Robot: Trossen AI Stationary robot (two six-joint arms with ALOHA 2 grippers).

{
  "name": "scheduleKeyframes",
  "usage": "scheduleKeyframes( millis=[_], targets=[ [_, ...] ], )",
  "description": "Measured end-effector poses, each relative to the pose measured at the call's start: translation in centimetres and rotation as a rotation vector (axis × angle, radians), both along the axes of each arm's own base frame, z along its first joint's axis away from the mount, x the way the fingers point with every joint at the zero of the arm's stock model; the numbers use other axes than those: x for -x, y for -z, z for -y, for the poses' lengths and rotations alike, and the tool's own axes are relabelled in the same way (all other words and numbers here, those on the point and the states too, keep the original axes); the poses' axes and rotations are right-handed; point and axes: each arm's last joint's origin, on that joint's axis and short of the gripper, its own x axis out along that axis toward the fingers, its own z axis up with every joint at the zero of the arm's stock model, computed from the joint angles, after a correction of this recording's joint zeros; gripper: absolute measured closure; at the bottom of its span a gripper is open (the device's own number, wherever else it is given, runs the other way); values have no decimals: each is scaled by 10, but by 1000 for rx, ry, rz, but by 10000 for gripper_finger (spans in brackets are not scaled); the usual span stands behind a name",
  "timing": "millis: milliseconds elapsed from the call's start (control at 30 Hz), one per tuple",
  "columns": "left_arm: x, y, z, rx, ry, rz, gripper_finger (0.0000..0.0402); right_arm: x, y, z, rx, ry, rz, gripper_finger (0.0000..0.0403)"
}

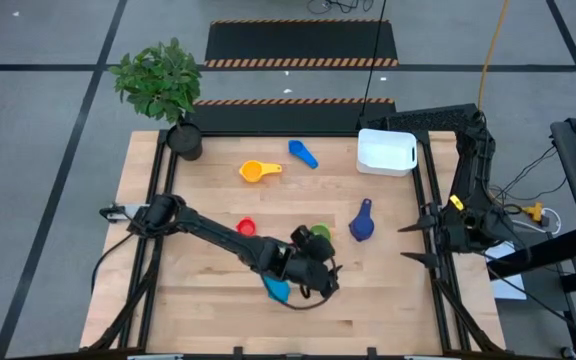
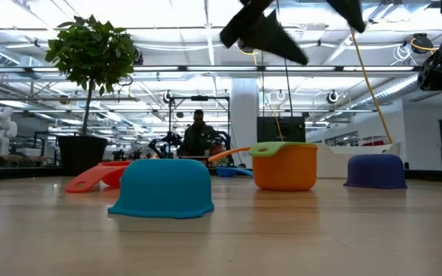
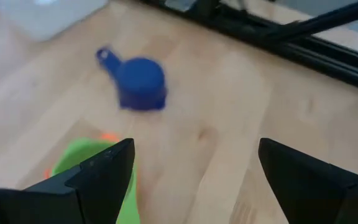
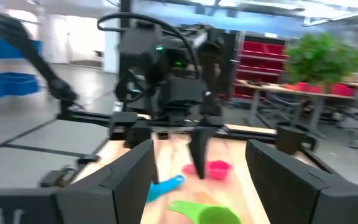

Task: Nest measuring cups in basket
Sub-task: Stack the green measuring cup on top of the orange measuring cup

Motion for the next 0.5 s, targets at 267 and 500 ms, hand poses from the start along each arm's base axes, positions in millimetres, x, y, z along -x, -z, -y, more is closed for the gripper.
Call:
scheduleKeyframes(
  millis=[267,500],
  targets=[
    [1,5,-14,-37,-26,-74,54,0,0,0,-17,-16,1,154],
    [15,4,-14,-15,-62,-178,35,0,0,0,13,-13,3,154]
  ],
)
